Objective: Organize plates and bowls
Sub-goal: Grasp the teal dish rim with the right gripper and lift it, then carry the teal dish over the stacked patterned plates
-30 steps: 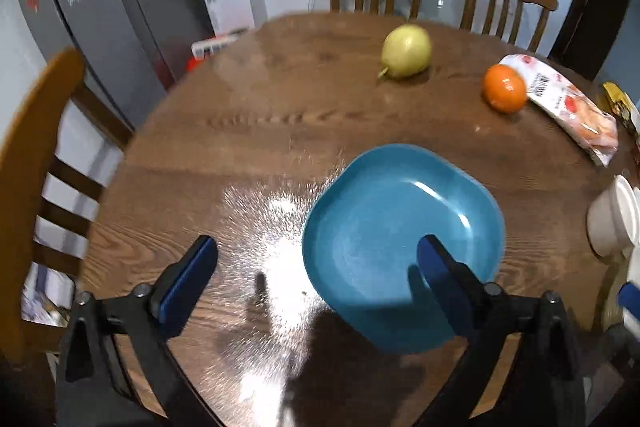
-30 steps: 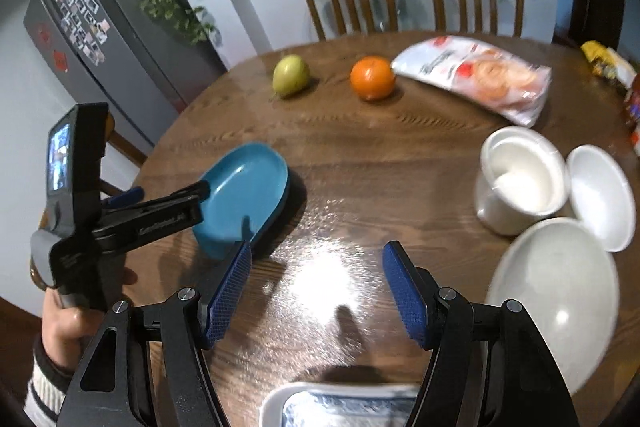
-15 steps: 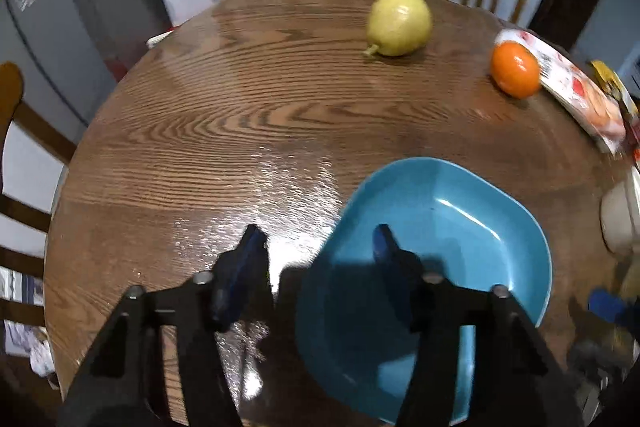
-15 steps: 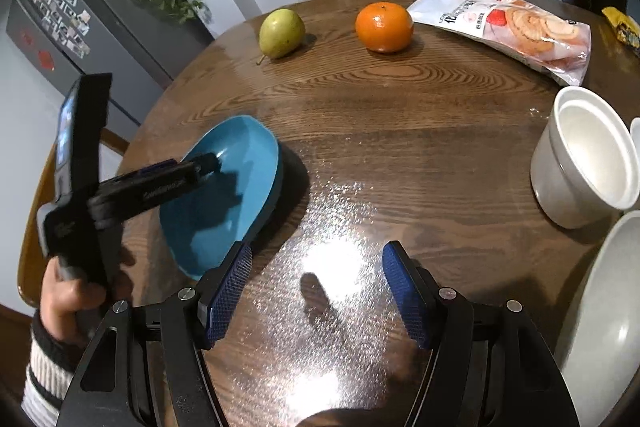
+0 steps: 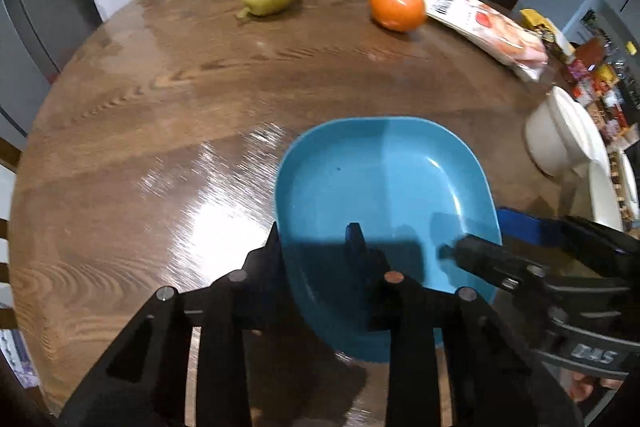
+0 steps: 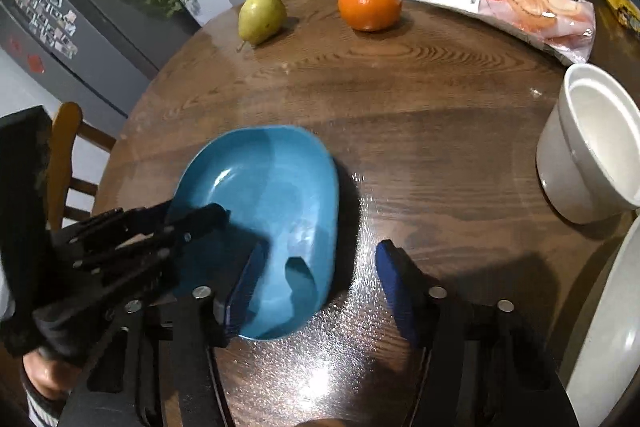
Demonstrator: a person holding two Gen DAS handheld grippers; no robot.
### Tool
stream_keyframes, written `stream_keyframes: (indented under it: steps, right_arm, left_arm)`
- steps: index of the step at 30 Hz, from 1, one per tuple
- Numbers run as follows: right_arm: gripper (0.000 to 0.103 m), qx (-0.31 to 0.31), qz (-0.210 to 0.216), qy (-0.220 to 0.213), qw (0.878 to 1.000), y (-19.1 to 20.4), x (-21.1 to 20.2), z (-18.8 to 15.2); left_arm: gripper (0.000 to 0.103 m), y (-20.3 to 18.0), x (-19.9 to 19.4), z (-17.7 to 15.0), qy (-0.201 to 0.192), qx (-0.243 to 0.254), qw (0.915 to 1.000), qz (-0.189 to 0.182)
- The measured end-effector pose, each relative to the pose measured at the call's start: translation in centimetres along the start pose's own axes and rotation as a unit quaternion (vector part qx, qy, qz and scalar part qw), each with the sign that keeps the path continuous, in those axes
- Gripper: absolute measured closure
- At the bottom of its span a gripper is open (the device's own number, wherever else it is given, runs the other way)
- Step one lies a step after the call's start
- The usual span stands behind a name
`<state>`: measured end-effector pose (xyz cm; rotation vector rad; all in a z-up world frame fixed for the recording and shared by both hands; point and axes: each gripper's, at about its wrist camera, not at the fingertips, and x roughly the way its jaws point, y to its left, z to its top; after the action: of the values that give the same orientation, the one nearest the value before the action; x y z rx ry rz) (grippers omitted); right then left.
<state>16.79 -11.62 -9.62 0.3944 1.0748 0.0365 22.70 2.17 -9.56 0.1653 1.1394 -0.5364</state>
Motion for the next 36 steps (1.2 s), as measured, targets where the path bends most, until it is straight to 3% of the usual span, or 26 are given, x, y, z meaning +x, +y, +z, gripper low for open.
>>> stream_keyframes:
  steps: [2,7,10,11,17,36]
  right_arm:
    - [0.064,0.001,0.001,0.01,1.0,-0.3,0.4,-0.2]
    - [0.087,-0.018,-0.016,0.008,1.0,-0.5,0.4,-0.3]
    - [0.096,-0.018,-0.019,0.006,1.0,-1.0,0.3,-0.5]
    - [0.096,-0.017,-0.02,0.006,1.0,-1.1,0.3,-0.6]
    - [0.097,-0.035,-0.033,-0.018,0.999,-0.4,-1.3,-0.8]
    - [0.097,-0.043,-0.023,-0.088,0.995,-0.6,-9.9,-3.8]
  left_arm:
    - [0.077,-0.3,-0.1,-0.5,-0.003,0.0,1.0,-0.001]
    - [0.079,0.1,0.0,-0.5,-0.006,-0.019,0.9998,-0.002]
    - [0.08,0.0,-0.3,-0.8,-0.008,-0.026,0.9996,0.0]
    - [0.084,-0.1,-0.3,-0.9,-0.008,-0.03,0.9995,0.0]
    - [0.082,-0.7,-0.9,-1.1,-0.017,-0.036,0.9992,-0.002]
    - [0.082,-5.6,-8.0,-3.2,-0.088,0.001,0.9961,-0.004]
